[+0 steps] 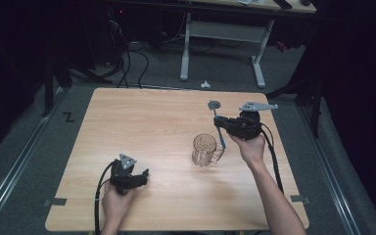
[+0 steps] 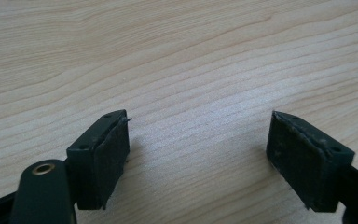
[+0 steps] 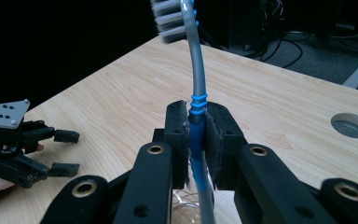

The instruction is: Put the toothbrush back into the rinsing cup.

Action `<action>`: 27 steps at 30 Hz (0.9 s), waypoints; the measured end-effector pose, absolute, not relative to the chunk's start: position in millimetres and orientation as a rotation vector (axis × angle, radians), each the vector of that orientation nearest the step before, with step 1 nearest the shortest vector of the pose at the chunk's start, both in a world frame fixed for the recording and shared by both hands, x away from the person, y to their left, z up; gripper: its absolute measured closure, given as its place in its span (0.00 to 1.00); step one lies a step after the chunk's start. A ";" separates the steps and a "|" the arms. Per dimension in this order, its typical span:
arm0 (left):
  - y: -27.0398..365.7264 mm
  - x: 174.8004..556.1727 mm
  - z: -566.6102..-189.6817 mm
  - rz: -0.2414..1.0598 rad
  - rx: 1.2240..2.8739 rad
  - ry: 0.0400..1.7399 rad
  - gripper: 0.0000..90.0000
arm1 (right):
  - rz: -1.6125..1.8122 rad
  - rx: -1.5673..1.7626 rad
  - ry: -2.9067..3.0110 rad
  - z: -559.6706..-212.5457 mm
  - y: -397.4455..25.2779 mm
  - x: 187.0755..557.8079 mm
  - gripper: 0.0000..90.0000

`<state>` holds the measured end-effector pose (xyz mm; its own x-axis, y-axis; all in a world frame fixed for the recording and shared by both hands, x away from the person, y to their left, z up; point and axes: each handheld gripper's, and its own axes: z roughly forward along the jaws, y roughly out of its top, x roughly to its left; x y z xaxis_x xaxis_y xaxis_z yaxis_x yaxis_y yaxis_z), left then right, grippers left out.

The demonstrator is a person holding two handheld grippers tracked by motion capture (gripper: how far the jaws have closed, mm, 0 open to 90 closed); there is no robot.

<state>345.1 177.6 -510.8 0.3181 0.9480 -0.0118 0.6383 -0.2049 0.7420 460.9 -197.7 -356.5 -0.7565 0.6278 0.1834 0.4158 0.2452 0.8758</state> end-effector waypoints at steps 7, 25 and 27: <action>177.6 345.1 -510.7 0.606 1.935 1.399 0.24 | 1.531 0.980 2.309 -357.5 -193.9 462.4 0.89; 177.6 345.1 -510.7 0.607 1.935 1.399 0.24 | 1.520 0.980 2.324 -364.6 -188.7 465.6 0.89; 177.6 345.1 -510.8 0.608 1.934 1.399 0.24 | 1.518 0.984 2.326 -365.4 -188.6 466.2 0.89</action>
